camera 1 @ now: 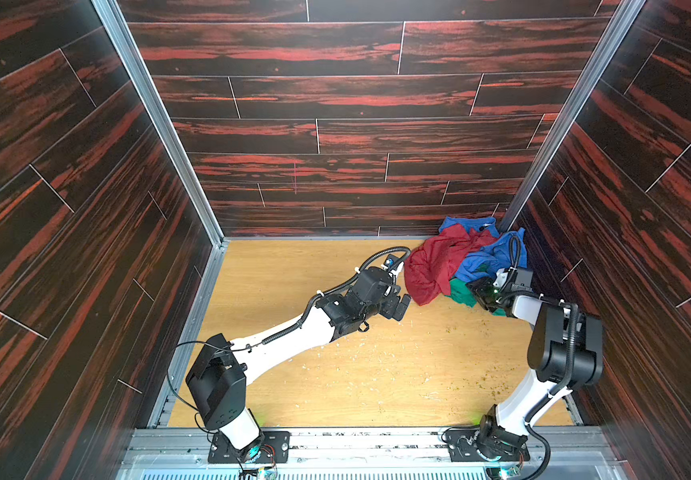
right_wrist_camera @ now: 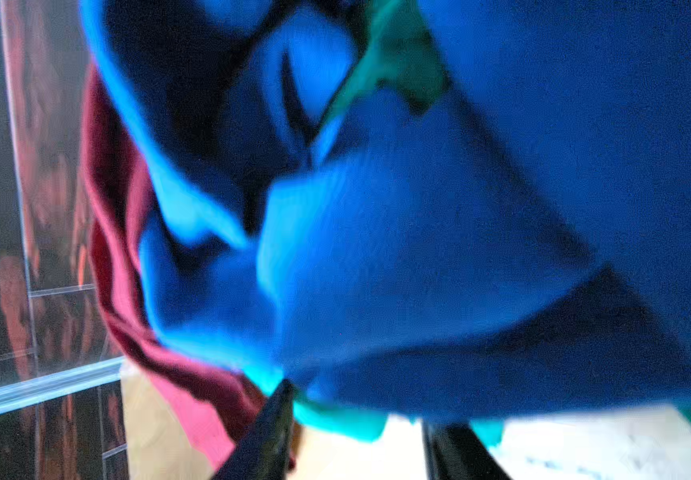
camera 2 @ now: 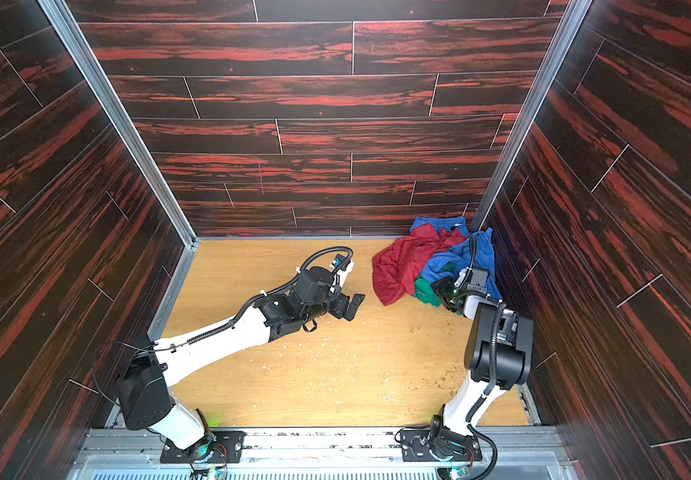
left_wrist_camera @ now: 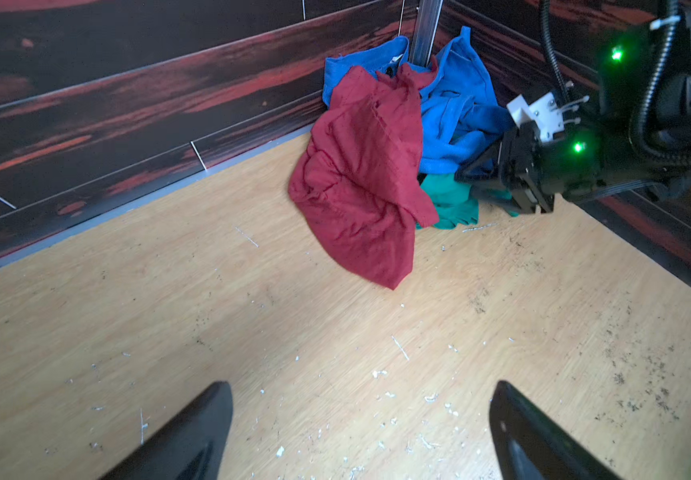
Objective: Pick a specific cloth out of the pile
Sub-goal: 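Reach the right gripper into the pile and grasp the green shirt, then pull the green shirt out of the pile with the right gripper toward the left gripper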
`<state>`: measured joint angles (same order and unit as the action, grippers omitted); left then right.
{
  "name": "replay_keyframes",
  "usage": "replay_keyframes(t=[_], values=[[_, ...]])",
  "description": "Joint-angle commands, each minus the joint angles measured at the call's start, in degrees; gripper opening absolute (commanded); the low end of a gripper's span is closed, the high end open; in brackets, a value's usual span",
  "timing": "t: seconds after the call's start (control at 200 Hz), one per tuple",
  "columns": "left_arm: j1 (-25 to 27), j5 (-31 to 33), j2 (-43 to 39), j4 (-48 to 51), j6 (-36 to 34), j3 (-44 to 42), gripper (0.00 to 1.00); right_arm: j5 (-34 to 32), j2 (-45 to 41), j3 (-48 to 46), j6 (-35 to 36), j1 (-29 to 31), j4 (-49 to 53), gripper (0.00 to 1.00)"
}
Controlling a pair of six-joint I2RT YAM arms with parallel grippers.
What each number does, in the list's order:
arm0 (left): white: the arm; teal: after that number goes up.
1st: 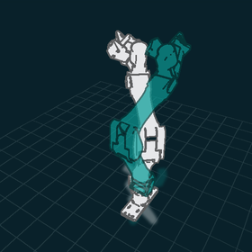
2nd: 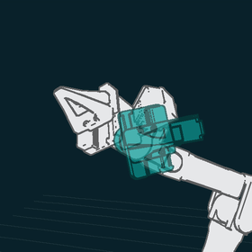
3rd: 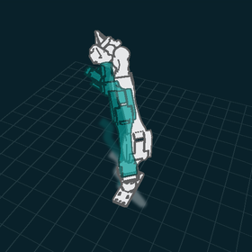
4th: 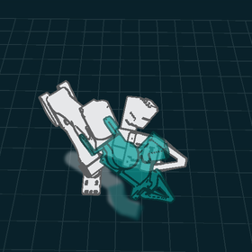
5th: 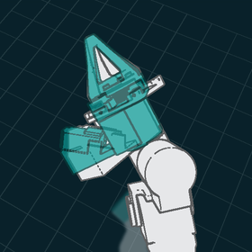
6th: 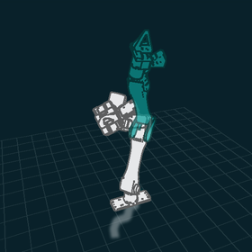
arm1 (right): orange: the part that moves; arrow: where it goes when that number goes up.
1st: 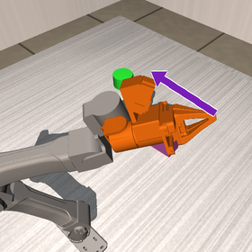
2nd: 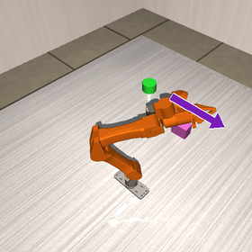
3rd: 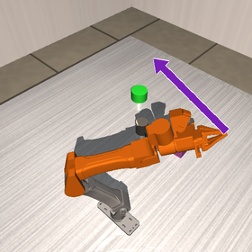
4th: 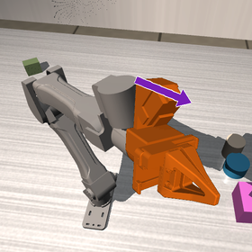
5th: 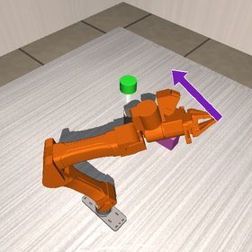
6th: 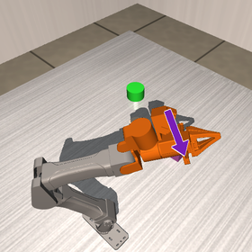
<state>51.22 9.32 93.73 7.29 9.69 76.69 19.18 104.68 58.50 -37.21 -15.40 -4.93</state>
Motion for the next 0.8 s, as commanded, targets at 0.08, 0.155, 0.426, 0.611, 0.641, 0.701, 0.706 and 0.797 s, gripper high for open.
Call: replay_keyframes(t=[0.08, 0.155, 0.426, 0.611, 0.641, 0.701, 0.706, 0.797], values=[[-0.11, 1.08, -4.30, -0.92, 0.81, -1.30, 0.99, 0.15, 3.17, 1.44, -0.80, 0.13, -1.49, 0.26], [-0.07, 1.80, -4.96, -1.14, 0.89, -1.87, 0.99, 0.35, 3.16, 1.47, -0.63, 0.19, -2.06, 0.18], [-0.08, 2.69, -6.82, -1.15, 1.34, -3.18, 0.99, 2.97, 0.57, 0.81, -0.61, 0.28, -2.50, 0.00], [-0.12, 3.38, -7.78, -1.54, 1.31, -4.24, 0.99, 3.89, -12.51, 1.81, -0.35, 0.28, 1.18, 0.00], [-0.08, 3.34, -7.93, -1.79, 1.24, -4.46, 0.99, 3.80, -14.81, 3.56, -0.45, 0.21, 2.87, 0.00], [-0.11, 3.25, -8.11, -2.40, 1.07, -4.76, 0.99, 3.71, -19.19, 8.77, -0.24, 0.25, 6.01, 0.00], [-0.13, 3.25, -8.16, -2.43, 1.05, -4.77, 0.99, 3.69, -19.49, 9.41, -0.24, 0.27, 6.22, 0.00], [-0.08, 3.05, -8.70, -3.60, 0.55, -5.52, 0.99, 3.16, -23.27, 20.71, -0.03, 1.60, 8.21, 0.00]])
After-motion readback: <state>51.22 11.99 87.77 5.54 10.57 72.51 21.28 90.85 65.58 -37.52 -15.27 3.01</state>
